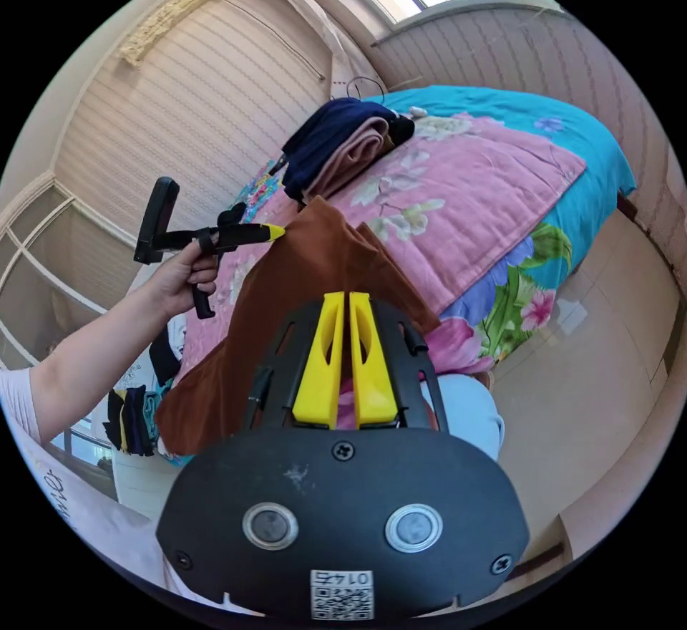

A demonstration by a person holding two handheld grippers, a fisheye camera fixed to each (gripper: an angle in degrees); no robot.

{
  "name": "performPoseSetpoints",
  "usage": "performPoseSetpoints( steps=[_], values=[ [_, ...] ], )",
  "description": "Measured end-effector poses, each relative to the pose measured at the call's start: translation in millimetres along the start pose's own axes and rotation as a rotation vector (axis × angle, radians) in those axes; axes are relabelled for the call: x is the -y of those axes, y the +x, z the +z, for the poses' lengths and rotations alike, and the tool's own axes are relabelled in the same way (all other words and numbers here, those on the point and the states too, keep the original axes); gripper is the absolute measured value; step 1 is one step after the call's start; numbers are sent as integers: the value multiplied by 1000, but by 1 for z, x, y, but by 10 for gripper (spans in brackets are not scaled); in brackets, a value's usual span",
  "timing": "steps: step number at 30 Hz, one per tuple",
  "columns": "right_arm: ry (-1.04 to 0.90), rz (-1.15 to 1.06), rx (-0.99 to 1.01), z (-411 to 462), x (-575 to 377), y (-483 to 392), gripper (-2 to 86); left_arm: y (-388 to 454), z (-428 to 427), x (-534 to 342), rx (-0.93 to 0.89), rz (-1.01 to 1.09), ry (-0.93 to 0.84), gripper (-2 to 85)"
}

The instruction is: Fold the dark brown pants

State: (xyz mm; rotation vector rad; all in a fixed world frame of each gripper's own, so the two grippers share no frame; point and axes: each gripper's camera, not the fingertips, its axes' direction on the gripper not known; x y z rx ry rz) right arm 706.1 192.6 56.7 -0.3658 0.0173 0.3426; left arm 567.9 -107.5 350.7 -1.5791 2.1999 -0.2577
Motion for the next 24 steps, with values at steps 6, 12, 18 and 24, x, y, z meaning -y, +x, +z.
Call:
performPoseSetpoints(
  steps=[6,12,18,24],
  values=[
    [-97,35,-67,9,-6,29,1,33,59,18,130,71,-177,-10],
    [-84,25,-73,2,-13,38,2,52,33,31,-13,107,63,-9],
    [-119,59,-71,9,-16,48,13,45,57,35,72,-1,-97,18],
    [-44,-12,-159,6,-20,33,60,57,63,25,107,65,-144,64]
  ],
)
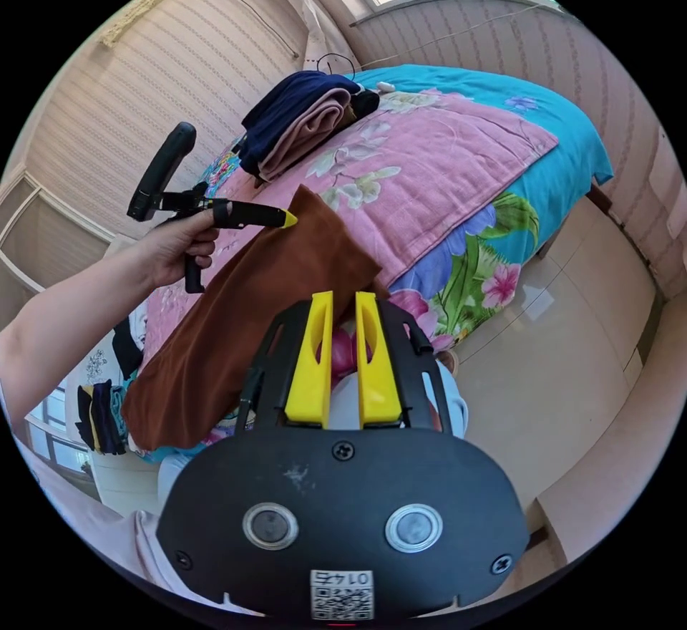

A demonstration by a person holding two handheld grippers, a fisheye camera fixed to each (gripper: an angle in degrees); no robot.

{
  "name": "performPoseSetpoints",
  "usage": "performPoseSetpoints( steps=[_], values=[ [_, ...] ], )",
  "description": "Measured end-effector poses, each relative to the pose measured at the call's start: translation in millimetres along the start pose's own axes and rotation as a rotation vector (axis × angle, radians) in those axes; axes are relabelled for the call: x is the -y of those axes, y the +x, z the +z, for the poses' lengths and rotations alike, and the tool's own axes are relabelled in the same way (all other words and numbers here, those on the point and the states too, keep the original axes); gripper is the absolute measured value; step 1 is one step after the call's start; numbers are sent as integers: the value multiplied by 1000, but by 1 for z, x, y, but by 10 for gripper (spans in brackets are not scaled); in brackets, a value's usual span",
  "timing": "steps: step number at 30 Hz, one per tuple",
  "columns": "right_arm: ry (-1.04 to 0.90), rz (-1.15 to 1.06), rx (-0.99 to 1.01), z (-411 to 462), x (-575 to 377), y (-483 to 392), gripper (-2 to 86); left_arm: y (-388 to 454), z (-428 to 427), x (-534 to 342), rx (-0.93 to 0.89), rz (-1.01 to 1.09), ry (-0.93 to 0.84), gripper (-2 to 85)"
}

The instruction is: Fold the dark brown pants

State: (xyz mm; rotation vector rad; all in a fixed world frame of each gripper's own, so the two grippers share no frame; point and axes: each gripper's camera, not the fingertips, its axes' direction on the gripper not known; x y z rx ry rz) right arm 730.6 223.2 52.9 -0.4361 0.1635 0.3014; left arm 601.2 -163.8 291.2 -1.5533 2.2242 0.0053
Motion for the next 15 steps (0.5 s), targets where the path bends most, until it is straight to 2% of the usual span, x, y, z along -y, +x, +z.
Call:
performPoseSetpoints(
  steps=[4,9,15],
  values=[
    [-56,4,-50,11,3,-5,60,3,0,-8,-1,6,-7,52],
    [-78,4,-17,20,-2,-10,13,1,-6,-17,-88,-6,-40,-1],
    [-76,-41,-97,27,-8,-34,2,13,-20,-37,-28,63,-38,-9]
  ],
)
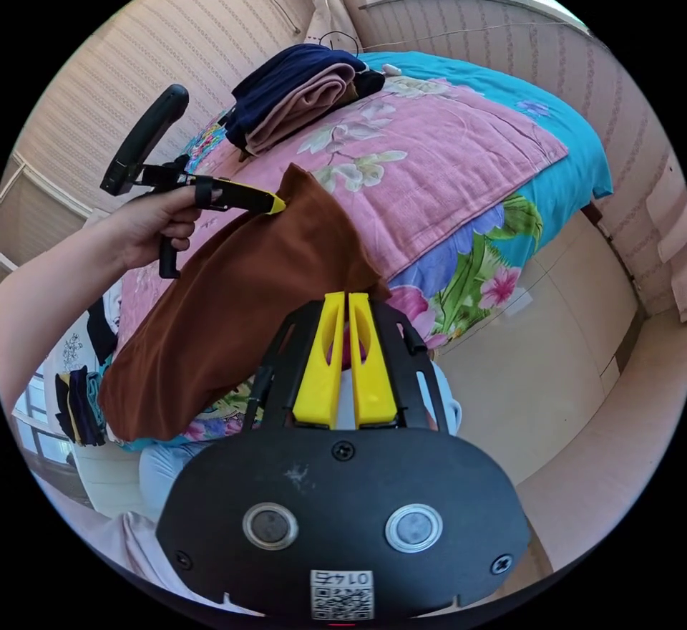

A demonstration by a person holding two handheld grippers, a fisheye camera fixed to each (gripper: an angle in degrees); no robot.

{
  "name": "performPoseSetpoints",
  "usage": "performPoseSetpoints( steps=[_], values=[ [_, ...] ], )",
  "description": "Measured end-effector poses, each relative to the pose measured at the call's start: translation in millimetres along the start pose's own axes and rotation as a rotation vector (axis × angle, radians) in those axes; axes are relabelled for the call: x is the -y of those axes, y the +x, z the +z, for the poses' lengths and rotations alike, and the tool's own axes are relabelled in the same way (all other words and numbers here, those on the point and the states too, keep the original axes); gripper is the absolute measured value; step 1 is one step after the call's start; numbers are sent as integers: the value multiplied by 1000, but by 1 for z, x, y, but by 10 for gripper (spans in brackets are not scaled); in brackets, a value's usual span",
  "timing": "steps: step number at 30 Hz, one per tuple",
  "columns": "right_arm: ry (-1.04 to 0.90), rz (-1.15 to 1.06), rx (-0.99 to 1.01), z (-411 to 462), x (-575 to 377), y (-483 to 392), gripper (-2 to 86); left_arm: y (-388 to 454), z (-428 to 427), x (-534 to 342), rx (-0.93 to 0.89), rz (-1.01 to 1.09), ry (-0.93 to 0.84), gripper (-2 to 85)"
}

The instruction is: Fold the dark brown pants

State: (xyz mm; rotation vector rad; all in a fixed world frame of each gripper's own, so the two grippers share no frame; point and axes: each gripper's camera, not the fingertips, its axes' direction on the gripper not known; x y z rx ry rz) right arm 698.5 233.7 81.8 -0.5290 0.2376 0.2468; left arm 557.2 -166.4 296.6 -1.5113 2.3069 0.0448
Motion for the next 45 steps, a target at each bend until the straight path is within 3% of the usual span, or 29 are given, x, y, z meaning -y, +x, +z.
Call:
performPoseSetpoints(
  steps=[12,17,22,28,34,37,39,45],
  values=[
    [115,21,25,-1,-18,-43,0,21,-43,-50,43,59,29,-9],
    [12,58,25,22,-11,-64,0,19,-38,-74,37,16,-31,-5],
    [-12,48,20,35,-10,-96,1,-4,-103,-141,56,-75,92,3],
    [-27,2,-61,50,-10,-154,2,-35,-201,-375,143,-324,251,5],
    [-59,-58,-155,52,-13,-224,6,-16,-235,-650,213,-783,286,15],
    [-32,-210,-195,44,-20,-289,13,6,-236,-754,256,-996,306,22],
    [-50,-461,-135,51,-23,-367,36,14,-235,-810,252,-1114,343,29],
    [-174,-1156,-241,120,-46,-584,79,-14,-242,-839,236,-1090,457,61]
  ],
)
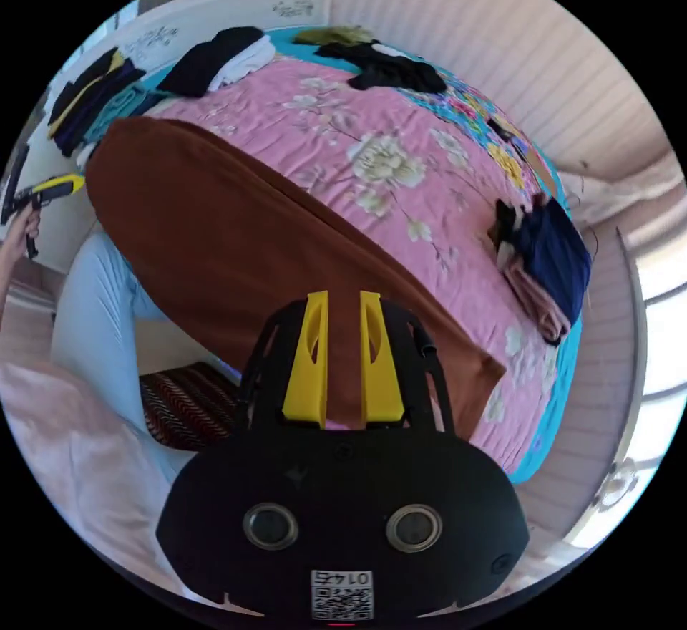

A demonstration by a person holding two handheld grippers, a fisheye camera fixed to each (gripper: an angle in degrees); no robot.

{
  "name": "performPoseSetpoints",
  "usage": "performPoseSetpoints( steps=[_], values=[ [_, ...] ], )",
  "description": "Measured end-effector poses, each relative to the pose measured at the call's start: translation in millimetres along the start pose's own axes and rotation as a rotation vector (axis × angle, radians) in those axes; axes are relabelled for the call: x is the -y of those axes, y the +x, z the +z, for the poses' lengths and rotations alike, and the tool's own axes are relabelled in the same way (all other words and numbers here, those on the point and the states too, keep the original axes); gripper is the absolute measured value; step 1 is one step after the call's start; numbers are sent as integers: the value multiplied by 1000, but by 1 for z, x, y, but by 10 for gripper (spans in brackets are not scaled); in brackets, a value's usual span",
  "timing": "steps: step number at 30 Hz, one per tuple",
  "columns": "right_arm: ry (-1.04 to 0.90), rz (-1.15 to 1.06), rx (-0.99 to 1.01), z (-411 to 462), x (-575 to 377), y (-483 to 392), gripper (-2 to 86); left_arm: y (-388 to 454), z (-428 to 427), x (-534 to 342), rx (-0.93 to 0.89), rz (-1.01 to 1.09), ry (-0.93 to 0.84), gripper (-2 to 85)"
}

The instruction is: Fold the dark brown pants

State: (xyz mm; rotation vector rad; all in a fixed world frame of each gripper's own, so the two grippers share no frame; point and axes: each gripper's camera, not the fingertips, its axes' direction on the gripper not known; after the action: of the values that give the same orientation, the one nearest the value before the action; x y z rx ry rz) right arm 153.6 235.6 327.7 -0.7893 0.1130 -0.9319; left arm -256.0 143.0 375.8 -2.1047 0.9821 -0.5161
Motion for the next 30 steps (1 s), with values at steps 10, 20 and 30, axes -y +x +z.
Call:
performPoseSetpoints(
  steps=[10,20,30],
  values=[
    [-260,-304,30,79,203,-93,98,3,42,109,149,224,-90,85],
    [-269,-211,282,80,285,-93,1,-71,63,121,2,56,-204,-7],
    [-310,-195,316,101,362,-102,-2,-84,44,146,-3,121,-155,30]
  ],
)
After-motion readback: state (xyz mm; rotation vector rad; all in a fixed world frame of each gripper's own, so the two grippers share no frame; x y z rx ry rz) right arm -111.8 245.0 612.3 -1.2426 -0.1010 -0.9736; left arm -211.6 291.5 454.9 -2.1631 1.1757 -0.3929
